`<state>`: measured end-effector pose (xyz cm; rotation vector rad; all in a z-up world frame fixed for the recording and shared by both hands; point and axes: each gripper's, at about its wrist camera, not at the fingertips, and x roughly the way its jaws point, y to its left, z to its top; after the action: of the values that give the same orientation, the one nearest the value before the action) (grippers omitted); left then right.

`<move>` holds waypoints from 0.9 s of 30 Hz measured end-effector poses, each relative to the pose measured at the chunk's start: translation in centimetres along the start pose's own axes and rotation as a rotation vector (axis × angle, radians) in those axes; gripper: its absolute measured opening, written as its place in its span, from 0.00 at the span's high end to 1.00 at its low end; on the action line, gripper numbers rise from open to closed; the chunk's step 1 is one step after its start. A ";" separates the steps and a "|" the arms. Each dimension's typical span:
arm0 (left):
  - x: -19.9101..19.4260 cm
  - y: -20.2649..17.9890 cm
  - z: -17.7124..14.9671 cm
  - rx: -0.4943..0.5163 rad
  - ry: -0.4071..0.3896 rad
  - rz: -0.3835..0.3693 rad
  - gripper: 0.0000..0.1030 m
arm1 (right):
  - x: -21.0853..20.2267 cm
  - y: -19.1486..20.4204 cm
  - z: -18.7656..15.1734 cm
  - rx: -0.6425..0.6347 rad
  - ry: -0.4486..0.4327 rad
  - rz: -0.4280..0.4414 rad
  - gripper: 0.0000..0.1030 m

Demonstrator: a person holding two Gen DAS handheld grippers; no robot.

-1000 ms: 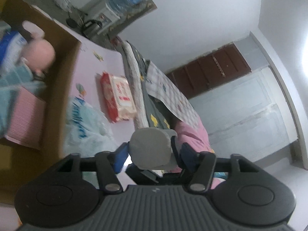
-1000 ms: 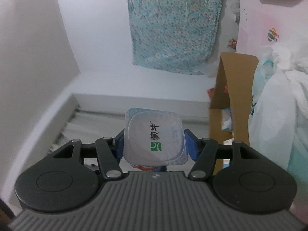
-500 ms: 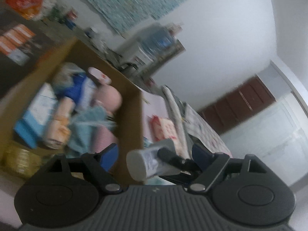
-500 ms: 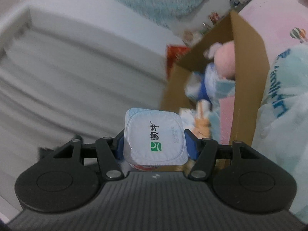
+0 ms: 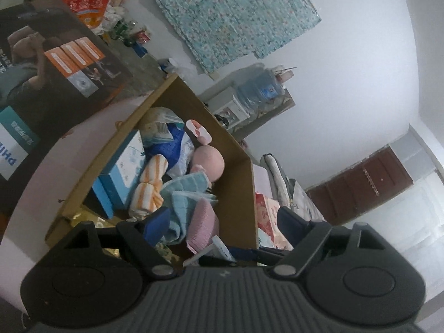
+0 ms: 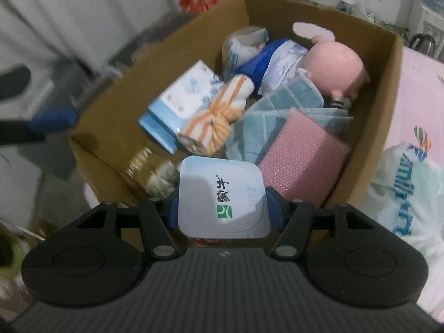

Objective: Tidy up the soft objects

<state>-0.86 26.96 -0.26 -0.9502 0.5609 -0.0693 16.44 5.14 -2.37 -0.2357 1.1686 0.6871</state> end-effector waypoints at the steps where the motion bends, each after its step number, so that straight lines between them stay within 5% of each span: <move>1: 0.0 0.2 0.0 -0.003 -0.002 0.000 0.18 | 0.1 0.5 -0.1 -0.029 0.022 -0.018 0.42; 8: -0.4 1.1 -0.2 -0.015 -0.010 0.009 0.17 | 3.9 1.8 0.2 -0.151 0.146 -0.094 0.42; 15: -0.9 1.5 -0.5 -0.025 -0.013 0.022 0.16 | 3.1 1.7 0.1 -0.163 0.142 -0.107 0.42; 21: -1.4 0.5 -1.0 0.035 -0.029 0.085 0.12 | 0.8 1.4 -0.2 -0.120 0.073 -0.098 0.37; 27: -1.8 -1.4 -1.8 0.167 -0.045 0.190 0.07 | -4.5 -0.2 -2.3 0.039 -0.150 -0.024 0.26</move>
<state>-2.99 25.32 0.75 -0.7313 0.5920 0.0741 13.86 2.13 0.75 -0.1619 1.0335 0.6494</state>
